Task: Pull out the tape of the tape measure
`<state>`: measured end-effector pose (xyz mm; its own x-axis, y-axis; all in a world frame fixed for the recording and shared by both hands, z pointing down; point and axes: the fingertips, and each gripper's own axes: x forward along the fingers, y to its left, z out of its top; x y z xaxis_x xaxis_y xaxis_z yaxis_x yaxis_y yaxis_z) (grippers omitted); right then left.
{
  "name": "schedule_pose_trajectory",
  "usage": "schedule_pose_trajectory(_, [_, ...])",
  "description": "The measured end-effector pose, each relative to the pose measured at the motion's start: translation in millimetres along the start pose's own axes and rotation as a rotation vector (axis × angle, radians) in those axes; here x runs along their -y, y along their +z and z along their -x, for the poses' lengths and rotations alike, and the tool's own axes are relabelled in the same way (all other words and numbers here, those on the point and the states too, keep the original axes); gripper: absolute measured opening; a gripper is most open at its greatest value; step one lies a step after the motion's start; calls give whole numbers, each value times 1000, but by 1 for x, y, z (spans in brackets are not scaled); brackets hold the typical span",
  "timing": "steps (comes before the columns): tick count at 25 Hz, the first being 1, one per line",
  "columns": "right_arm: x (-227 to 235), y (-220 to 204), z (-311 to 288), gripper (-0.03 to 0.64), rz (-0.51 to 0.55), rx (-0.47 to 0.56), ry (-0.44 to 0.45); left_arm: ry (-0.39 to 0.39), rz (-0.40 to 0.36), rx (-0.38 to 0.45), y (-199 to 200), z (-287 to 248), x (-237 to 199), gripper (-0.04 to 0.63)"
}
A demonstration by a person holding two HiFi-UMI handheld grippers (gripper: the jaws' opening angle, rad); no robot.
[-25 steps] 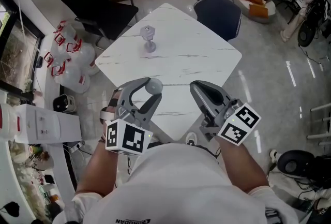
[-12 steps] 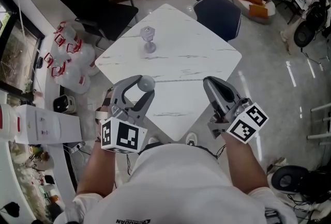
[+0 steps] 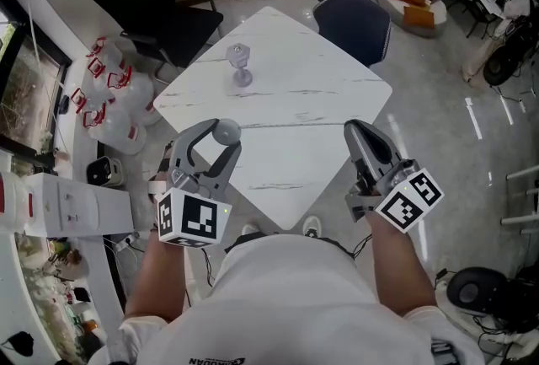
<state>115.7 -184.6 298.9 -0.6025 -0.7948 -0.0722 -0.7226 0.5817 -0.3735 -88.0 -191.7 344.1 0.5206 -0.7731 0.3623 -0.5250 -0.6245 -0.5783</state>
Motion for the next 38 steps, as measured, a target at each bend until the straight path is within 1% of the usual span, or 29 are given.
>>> schedule_pose_trajectory(11, [6, 8, 5, 20, 22, 11, -13, 0, -3, 13, 3, 1, -4, 221])
schedule_pose_trajectory(18, [8, 5, 7, 20, 38, 10, -27, 3, 2, 8, -2, 0, -5, 221])
schedule_pose_trajectory(20, [10, 5, 7, 20, 40, 14, -41, 13, 7, 0, -4, 0, -7, 221])
schedule_pose_trajectory(25, [32, 16, 18, 20, 6, 40, -99, 47, 43, -38, -18, 4, -22, 221])
schedule_pose_trajectory(38, [35, 18, 22, 20, 27, 44, -104, 50, 39, -32, -19, 5, -24, 221])
